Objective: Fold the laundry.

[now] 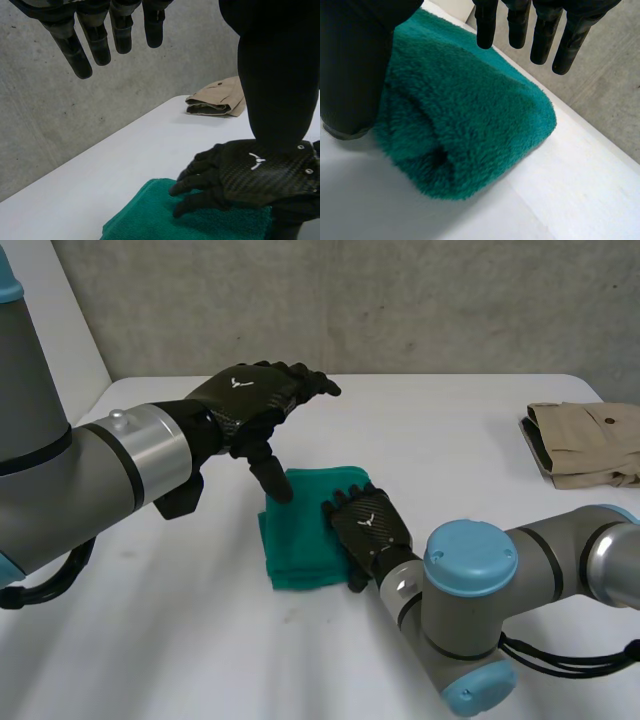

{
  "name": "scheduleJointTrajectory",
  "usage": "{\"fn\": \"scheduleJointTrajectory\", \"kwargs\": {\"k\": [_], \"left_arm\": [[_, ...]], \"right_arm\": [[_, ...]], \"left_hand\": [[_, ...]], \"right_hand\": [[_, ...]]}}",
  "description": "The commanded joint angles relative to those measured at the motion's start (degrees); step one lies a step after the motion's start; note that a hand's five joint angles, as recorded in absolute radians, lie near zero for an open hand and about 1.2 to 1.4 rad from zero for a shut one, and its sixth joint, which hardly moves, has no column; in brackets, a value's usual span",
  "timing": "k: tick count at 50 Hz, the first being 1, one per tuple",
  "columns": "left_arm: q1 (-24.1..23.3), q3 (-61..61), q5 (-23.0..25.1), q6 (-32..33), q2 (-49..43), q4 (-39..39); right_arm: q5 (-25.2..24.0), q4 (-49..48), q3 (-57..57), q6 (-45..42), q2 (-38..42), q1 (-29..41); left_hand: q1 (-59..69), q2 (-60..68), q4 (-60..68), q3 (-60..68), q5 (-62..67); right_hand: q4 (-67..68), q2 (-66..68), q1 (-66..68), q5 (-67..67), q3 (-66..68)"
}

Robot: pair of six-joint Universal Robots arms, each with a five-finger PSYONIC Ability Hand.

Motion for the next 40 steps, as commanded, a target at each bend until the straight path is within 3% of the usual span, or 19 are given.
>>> {"fn": "scheduleJointTrajectory", "kwargs": {"k": [1, 20, 24, 29, 35, 40], "left_arm": [[-0.2, -0.2, 0.0, -0.2, -0.3, 0.0], [-0.3, -0.2, 0.0, -0.3, -0.6, 0.1], [0.0, -0.2, 0.0, -0.3, -0.6, 0.1], [0.0, -0.2, 0.1, -0.3, -0.6, 0.2], [-0.2, -0.2, 0.1, -0.3, -0.6, 0.2], [-0.1, -0.2, 0.1, -0.3, -0.6, 0.2]], "right_arm": [[-0.4, -1.3, -3.5, 0.1, 2.4, 0.0], [-0.2, -0.7, -10.7, 0.0, 6.1, 0.0], [-0.2, 0.3, -12.7, 0.0, 7.7, 0.0], [-0.6, 3.5, -15.1, 0.1, 9.6, 0.0], [-3.7, 7.5, -15.6, -0.5, 8.2, -0.7], [-6.8, 8.5, -13.8, -5.0, 4.6, -7.0]], "left_hand": [[2.4, 1.7, 1.7, 1.3, 0.8], [2.3, 1.5, 1.6, 1.1, 0.7], [2.3, 1.5, 1.6, 1.1, 0.7], [2.3, 1.5, 1.6, 1.1, 0.7], [2.4, 1.7, 1.7, 1.3, 0.8], [2.4, 1.7, 1.7, 1.3, 0.8]], "right_hand": [[2.4, 3.1, 4.4, 2.1, 3.5], [8.3, 9.0, 10.2, 7.9, 9.3], [26.7, 27.4, 28.7, 26.4, 27.8], [66.3, 67.0, 68.3, 66.0, 67.4], [66.4, 67.1, 68.4, 66.1, 67.5], [66.4, 67.1, 68.4, 66.1, 67.5]]}}
